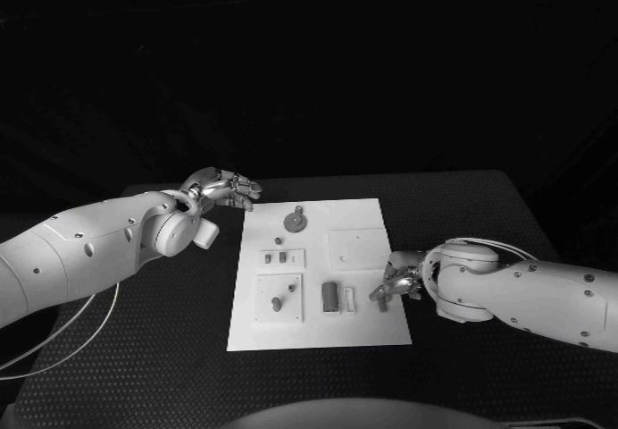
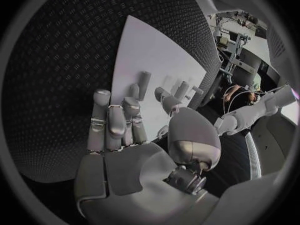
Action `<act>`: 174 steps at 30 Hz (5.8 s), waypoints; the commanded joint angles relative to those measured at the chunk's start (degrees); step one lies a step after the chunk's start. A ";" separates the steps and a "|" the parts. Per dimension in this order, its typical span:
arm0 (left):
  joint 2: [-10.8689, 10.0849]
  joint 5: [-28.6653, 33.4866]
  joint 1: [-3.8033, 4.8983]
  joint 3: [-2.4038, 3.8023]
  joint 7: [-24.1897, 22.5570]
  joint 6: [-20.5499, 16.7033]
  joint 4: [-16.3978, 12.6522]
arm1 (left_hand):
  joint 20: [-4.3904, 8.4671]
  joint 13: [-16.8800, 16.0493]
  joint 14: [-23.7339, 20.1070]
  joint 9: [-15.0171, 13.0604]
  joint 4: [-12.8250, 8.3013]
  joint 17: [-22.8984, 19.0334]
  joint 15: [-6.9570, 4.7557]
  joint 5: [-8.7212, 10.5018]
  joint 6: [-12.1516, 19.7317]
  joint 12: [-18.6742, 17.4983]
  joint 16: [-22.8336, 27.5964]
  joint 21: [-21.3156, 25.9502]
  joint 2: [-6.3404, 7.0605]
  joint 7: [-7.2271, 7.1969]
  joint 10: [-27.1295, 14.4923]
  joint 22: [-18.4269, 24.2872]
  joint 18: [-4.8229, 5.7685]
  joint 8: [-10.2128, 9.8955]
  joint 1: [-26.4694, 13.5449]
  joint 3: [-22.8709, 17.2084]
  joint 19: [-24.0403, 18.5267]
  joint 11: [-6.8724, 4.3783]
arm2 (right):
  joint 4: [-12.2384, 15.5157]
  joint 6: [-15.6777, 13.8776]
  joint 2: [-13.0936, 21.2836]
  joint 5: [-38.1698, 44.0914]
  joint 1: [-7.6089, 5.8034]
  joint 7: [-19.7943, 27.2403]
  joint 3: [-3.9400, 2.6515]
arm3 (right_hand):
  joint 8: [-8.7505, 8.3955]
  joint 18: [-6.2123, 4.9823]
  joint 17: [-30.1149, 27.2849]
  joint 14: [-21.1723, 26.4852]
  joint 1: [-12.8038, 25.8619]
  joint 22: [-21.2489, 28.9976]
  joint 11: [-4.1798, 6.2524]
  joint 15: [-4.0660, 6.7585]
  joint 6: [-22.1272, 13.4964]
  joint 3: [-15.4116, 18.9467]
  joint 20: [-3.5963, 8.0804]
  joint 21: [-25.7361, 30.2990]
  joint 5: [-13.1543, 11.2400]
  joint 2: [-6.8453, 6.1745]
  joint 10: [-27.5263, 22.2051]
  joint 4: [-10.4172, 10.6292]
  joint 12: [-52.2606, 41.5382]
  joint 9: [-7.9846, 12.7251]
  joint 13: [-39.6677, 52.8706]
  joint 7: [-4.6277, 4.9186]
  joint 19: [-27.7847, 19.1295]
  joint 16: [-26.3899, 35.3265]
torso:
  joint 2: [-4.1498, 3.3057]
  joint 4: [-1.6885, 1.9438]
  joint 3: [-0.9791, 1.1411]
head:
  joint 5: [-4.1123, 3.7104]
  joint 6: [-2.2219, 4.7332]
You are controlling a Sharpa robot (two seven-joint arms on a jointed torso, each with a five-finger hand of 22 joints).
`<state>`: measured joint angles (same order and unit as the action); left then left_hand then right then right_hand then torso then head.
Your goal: Assemble the parts on the task board
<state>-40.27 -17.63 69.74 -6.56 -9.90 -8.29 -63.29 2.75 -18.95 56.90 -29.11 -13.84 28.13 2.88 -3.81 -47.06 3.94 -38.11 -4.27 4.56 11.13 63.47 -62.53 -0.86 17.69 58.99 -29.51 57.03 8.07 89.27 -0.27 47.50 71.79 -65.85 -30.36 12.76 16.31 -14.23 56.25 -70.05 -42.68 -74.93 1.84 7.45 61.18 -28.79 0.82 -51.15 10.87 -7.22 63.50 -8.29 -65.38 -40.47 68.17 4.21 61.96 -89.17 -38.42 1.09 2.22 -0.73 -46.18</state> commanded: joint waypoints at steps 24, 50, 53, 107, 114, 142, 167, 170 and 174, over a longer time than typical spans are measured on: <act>0.14 0.14 0.05 0.03 0.10 1.77 -0.14 | -0.26 0.09 0.15 0.12 0.44 0.20 0.31 -0.06 0.40 0.15 0.48 0.26 -0.08 -0.13 -0.24 0.03 0.02 0.33 -0.47 0.10 -0.43 -0.07 | -2.55 5.20 -3.82 9.00 3.00 -0.41 1.30 | -0.91 -0.77 -0.82 0.67 -8.43 -0.96 -0.22 -0.26 -0.08 -2.47 -0.43 -0.57 0.22 5.12 -0.28 -7.75 0.19 0.28 -0.22 0.39 -0.17 -0.16 | 0.00 0.02 0.02 | 0.01 -0.76; 0.08 0.13 0.05 0.03 0.23 1.83 -0.13 | -0.27 0.10 0.14 0.16 0.52 0.30 0.32 -0.06 0.44 0.15 0.56 0.26 -0.12 -0.12 -0.26 0.02 0.02 0.35 -0.53 0.13 -0.47 -0.07 | 0.03 -13.00 -1.99 -15.92 2.29 5.80 0.21 | -0.87 -0.77 -1.53 1.06 -7.66 -1.12 -0.21 -0.31 0.35 -4.65 -0.90 -0.94 0.04 11.32 -0.01 -8.44 0.27 0.24 -0.46 0.34 -0.65 -0.09 | 0.01 -0.07 0.03 | 0.07 -0.67; 0.09 0.13 0.05 0.03 0.25 1.85 -0.18 | -0.27 0.10 0.13 0.16 0.51 0.31 0.33 -0.06 0.45 0.15 0.57 0.26 -0.10 -0.12 -0.26 0.02 0.02 0.35 -0.53 0.13 -0.48 -0.06 | 0.51 -13.81 -1.98 -16.71 2.06 5.91 0.14 | -0.78 -0.77 -1.39 0.94 -7.67 -1.11 -0.15 -0.26 0.51 -4.72 -0.86 -0.96 0.06 11.26 0.00 -8.49 0.27 0.19 -0.47 0.27 -0.62 -0.10 | -0.01 -0.02 -0.01 | 0.01 -0.64; 0.08 0.10 0.06 0.03 0.49 2.37 -0.13 | -0.29 0.11 0.13 0.24 0.61 0.53 0.34 -0.06 0.52 0.14 0.73 0.24 -0.09 -0.10 -0.31 0.00 0.01 0.41 -0.59 0.16 -0.53 -0.05 | -1.70 -5.19 -5.92 -16.83 2.03 4.18 0.33 | -1.08 -0.77 -2.53 1.71 -5.69 -0.96 -0.20 -0.21 0.27 -5.05 -0.91 -0.70 0.10 10.41 -0.25 -8.25 0.50 0.29 -0.58 0.35 -0.69 0.16 | -0.01 -0.03 0.04 | 0.50 -0.97; 0.07 0.08 0.05 0.03 0.47 2.41 -0.12 | -0.29 0.11 0.13 0.25 0.63 0.56 0.34 -0.06 0.54 0.14 0.75 0.24 -0.10 -0.10 -0.32 -0.01 0.01 0.42 -0.60 0.16 -0.54 -0.04 | -1.32 -5.21 -5.92 -16.83 2.04 4.36 0.33 | -1.09 -0.77 -2.43 1.69 -5.68 -0.96 -0.22 -0.23 0.27 -5.14 -0.92 -0.67 0.09 10.44 -0.29 -8.23 0.51 0.30 -0.58 0.36 -0.74 0.19 | 0.00 -0.02 0.03 | 0.58 -1.15; 0.09 0.06 0.05 0.03 0.49 2.46 -0.15 | -0.29 0.12 0.13 0.29 0.65 0.66 0.35 -0.06 0.61 0.14 0.83 0.24 -0.09 -0.08 -0.34 -0.01 0.00 0.43 -0.61 0.17 -0.57 -0.04 | -1.39 -6.44 -6.53 -16.97 2.07 4.96 0.33 | -2.13 -0.77 -3.91 3.09 -2.45 -0.87 -0.82 -0.65 -1.29 -5.79 -1.06 -0.11 0.01 3.63 -1.13 -4.30 0.75 0.74 -0.68 1.00 -0.55 0.53 | 0.00 -0.04 0.01 | 0.71 -1.25; 0.03 0.05 0.06 0.03 0.59 2.36 -0.17 | -0.30 0.12 0.14 0.33 0.67 0.76 0.35 -0.06 0.65 0.15 0.90 0.23 -0.05 -0.06 -0.34 -0.03 0.00 0.45 -0.61 0.19 -0.58 -0.04 | -1.44 -8.85 -6.40 -17.41 2.07 6.60 0.33 | -2.10 -0.77 -3.65 2.81 -2.05 -1.02 -0.89 -0.78 -1.42 -6.32 -0.90 -0.03 -0.08 2.85 -1.07 -1.20 0.49 0.63 -0.69 1.07 -0.42 0.49 | 0.01 -0.05 0.03 | 0.77 -1.09; 0.02 0.05 0.06 0.03 0.60 2.39 -0.21 | -0.31 0.12 0.14 0.33 0.68 0.77 0.36 -0.06 0.66 0.15 0.91 0.23 -0.06 -0.06 -0.34 -0.03 0.00 0.45 -0.62 0.19 -0.58 -0.04 | -1.34 -9.18 -6.28 -17.56 2.08 7.17 0.33 | -1.89 -0.77 -3.36 2.55 -1.60 -1.05 -0.76 -0.71 -1.03 -6.05 -0.90 -0.07 -0.09 3.06 -0.95 -0.87 0.43 0.54 -0.72 0.93 -0.41 0.44 | 0.00 -0.05 0.02 | 0.76 -1.04; 0.01 0.05 0.06 0.03 0.60 2.41 -0.21 | -0.31 0.12 0.14 0.34 0.70 0.78 0.36 -0.06 0.66 0.15 0.91 0.23 -0.07 -0.06 -0.34 -0.03 0.00 0.46 -0.64 0.19 -0.58 -0.03 | -1.21 -9.00 -6.11 -18.29 2.08 7.88 0.33 | -1.64 -0.77 -3.03 2.26 0.44 -1.09 -0.48 -0.50 -0.48 -5.19 -0.86 -0.08 -0.09 4.06 -0.78 -0.15 0.40 0.47 -0.78 0.68 -0.54 0.37 | -0.01 -0.03 0.02 | 0.75 -1.02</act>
<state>-40.33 -17.67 69.74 -6.56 -8.95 -6.59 -63.37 2.55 -18.92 56.90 -28.83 -13.38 28.85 2.88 -3.81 -46.72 3.94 -37.44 -4.27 4.56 11.19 63.47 -62.53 -0.85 17.92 58.99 -29.36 56.83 8.06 87.64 -8.84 41.55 54.55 -63.79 -25.37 13.19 14.49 -14.57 53.19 -67.58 -42.73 -74.93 0.95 6.86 60.28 -34.23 0.01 -51.34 11.10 -2.96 62.59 -8.38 -64.92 -39.92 67.47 4.84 61.13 -88.69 -38.42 1.05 2.24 0.02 -47.21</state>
